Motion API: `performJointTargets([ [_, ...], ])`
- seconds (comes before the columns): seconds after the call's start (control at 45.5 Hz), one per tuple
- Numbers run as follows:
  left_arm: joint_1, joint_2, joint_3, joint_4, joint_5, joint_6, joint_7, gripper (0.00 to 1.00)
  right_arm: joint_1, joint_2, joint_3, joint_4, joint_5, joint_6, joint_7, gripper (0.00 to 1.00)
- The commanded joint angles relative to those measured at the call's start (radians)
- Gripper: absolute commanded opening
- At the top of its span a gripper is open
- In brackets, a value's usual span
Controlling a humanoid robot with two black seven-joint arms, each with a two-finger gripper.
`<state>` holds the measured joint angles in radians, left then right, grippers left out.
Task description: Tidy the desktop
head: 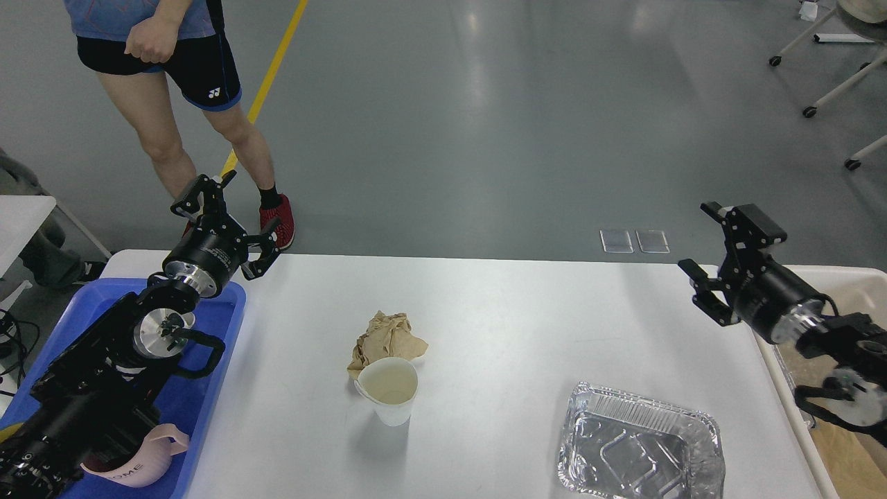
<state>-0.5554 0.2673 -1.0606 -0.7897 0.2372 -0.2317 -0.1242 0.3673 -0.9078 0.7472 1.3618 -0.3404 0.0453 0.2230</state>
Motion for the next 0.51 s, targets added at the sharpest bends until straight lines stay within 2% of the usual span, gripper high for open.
performJointTargets([
  [0.0, 0.000, -0.002, 0.002, 0.000, 0.001, 0.006, 0.001, 0.97, -0.001, -0.199, -0.068, 0.091, 0.009, 0.056, -0.063, 1.00],
  [0.11, 0.000, -0.003, 0.007, 0.000, 0.001, 0.008, 0.000, 0.97, -0.001, -0.348, -0.101, 0.167, 0.009, 0.108, -0.112, 1.00],
  [0.198, 0.000, -0.008, 0.014, 0.000, 0.001, 0.014, 0.001, 0.97, -0.007, -0.492, -0.115, 0.253, 0.009, 0.189, -0.155, 1.00],
  [0.352, 0.000, -0.019, 0.016, 0.000, -0.001, 0.019, 0.001, 0.97, -0.093, -0.681, -0.118, 0.304, 0.008, 0.254, -0.157, 1.00],
  [0.484, 0.000, -0.030, 0.016, 0.000, 0.001, 0.020, 0.001, 0.97, -0.125, -0.796, -0.118, 0.307, 0.008, 0.292, -0.156, 1.00],
])
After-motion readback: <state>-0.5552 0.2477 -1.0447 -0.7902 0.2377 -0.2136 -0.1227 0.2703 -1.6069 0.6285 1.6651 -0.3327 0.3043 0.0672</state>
